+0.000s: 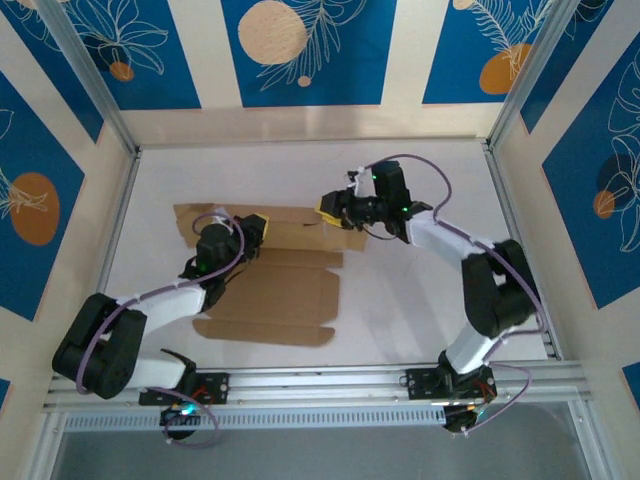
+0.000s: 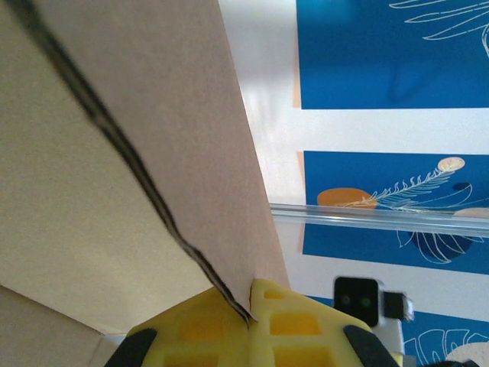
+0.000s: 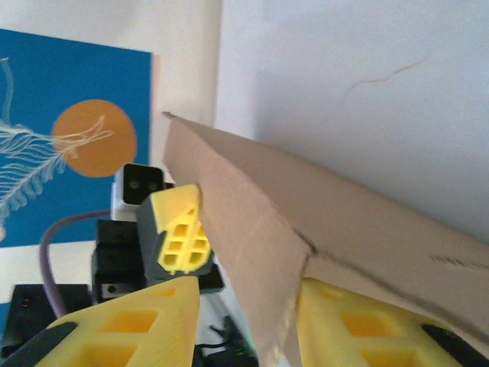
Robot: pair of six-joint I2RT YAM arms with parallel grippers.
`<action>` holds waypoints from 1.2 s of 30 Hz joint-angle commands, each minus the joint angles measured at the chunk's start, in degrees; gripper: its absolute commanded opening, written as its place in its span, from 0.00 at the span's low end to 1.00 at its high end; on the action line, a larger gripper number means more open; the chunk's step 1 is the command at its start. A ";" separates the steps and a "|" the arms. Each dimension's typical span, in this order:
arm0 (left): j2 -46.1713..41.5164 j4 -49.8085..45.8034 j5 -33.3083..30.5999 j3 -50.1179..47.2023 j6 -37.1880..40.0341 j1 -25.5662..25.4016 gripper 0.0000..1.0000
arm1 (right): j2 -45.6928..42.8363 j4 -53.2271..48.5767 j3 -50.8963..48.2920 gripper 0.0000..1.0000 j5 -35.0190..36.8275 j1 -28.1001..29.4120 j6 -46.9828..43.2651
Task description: Fold the paper box
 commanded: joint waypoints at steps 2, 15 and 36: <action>1.90 0.05 0.82 -1.90 -0.10 -0.52 0.00 | -8.05 -17.10 -3.10 0.33 16.51 1.44 -10.24; 1.45 0.13 1.04 -0.62 0.21 -0.52 0.00 | -2.34 -23.96 -8.16 0.22 22.37 5.64 -8.80; 0.20 -2.43 0.66 2.13 -0.48 -0.69 0.00 | 19.11 -24.95 13.23 0.44 18.49 -1.36 -15.33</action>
